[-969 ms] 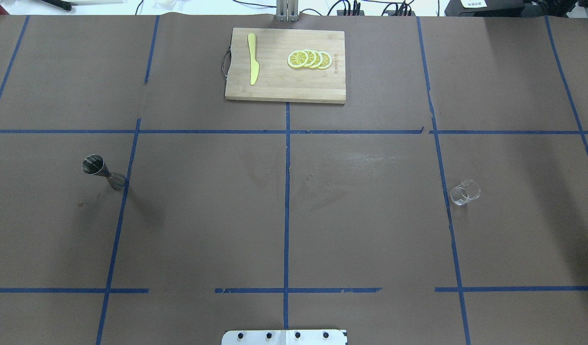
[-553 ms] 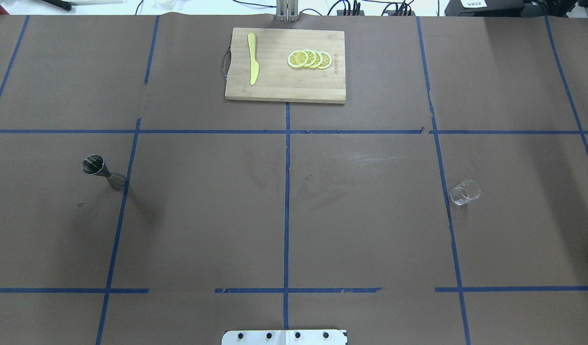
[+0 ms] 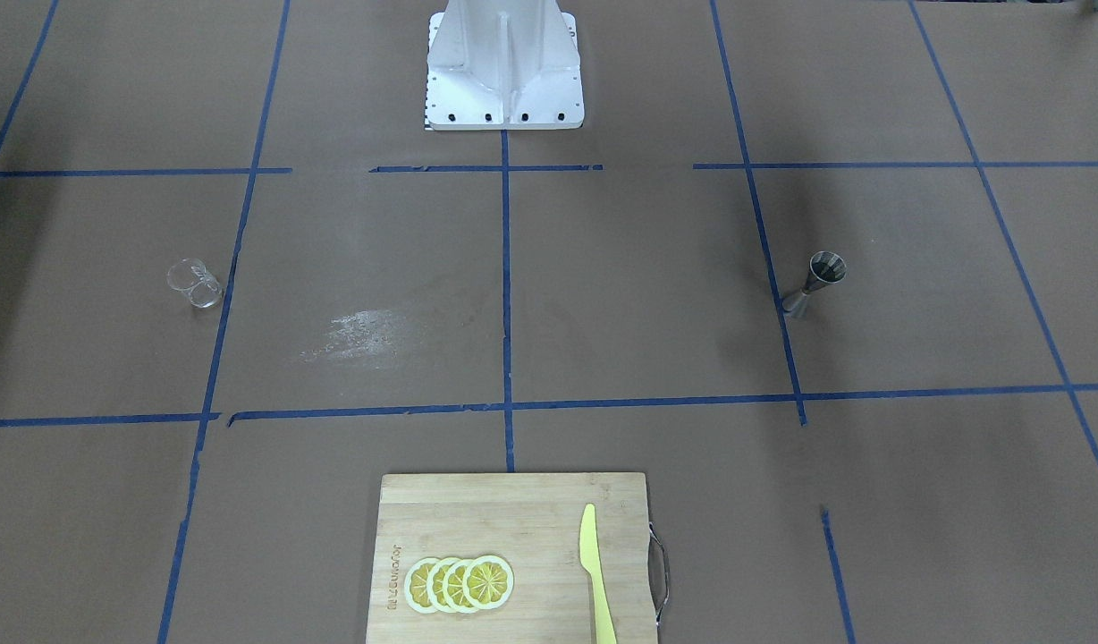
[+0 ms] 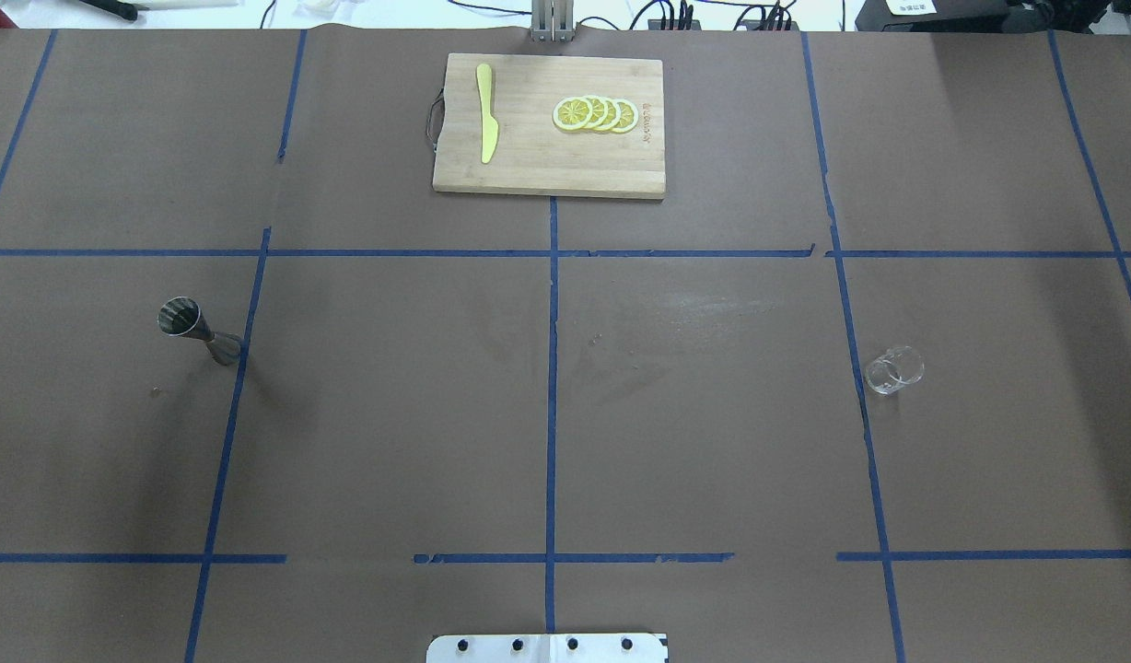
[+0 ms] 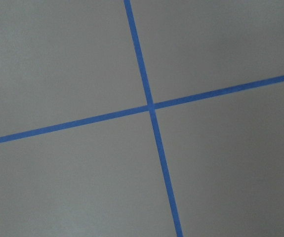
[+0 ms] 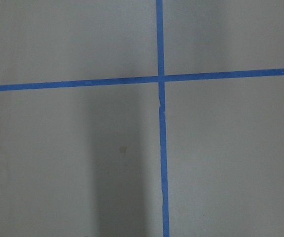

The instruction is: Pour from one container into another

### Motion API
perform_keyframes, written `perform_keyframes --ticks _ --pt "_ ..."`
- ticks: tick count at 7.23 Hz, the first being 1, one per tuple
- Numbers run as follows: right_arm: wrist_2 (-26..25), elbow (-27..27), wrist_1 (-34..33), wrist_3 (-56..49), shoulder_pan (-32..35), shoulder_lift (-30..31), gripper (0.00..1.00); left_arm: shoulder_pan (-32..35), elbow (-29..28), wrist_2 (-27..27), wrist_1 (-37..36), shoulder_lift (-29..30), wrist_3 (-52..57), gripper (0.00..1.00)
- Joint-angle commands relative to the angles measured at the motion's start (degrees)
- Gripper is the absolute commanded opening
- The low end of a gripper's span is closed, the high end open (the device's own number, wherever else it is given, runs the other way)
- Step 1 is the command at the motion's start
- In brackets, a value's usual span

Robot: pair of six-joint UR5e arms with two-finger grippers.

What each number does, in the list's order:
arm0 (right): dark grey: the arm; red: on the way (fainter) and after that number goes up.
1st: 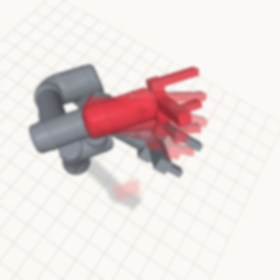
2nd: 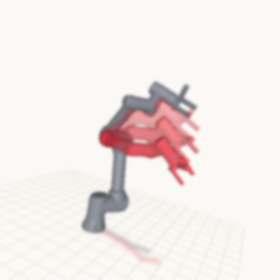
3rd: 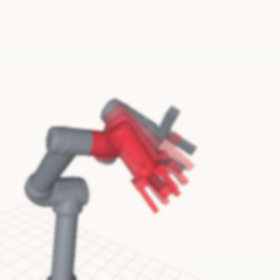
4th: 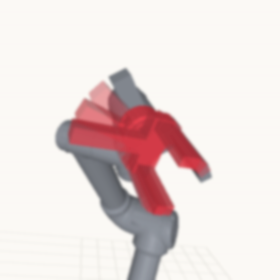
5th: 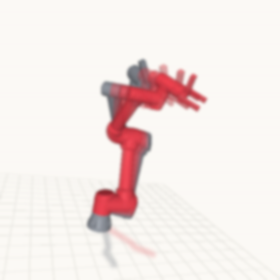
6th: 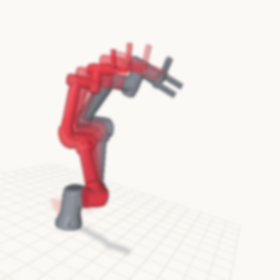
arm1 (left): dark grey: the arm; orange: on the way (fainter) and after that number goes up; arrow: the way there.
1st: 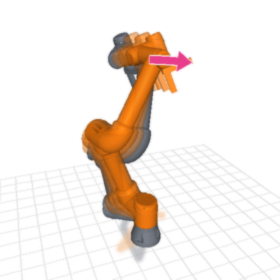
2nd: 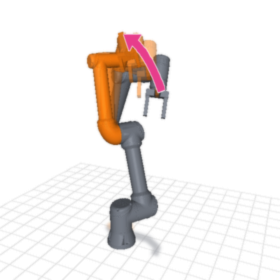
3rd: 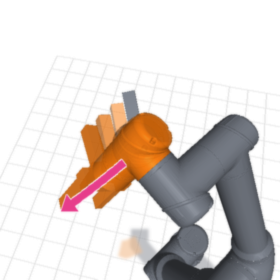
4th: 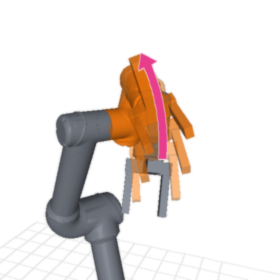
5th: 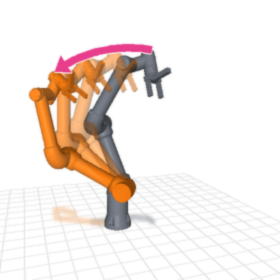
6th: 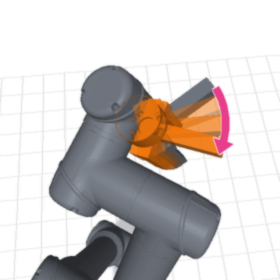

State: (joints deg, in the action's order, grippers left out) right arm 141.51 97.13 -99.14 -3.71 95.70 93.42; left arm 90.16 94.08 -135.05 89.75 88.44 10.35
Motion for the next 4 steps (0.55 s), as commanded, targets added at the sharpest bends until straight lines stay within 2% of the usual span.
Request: perform_keyframes --ticks 1,2,4 --pt "1.92 -2.63 0.0 -0.07 1.59 0.01 1.0 0.19 -0.48 -1.0 2.36 -0.9 -3.12 1.0" --pt "2.28 -4.39 2.35 -0.16 1.68 0.01 1.0 0.19 0.04 -1.0 2.45 -0.81 -4.88 1.0" --pt "1.84 -12.2 15.32 0.54 1.59 0.01 1.0 0.28 0.05 -1.0 2.36 -0.37 -5.08 1.0"
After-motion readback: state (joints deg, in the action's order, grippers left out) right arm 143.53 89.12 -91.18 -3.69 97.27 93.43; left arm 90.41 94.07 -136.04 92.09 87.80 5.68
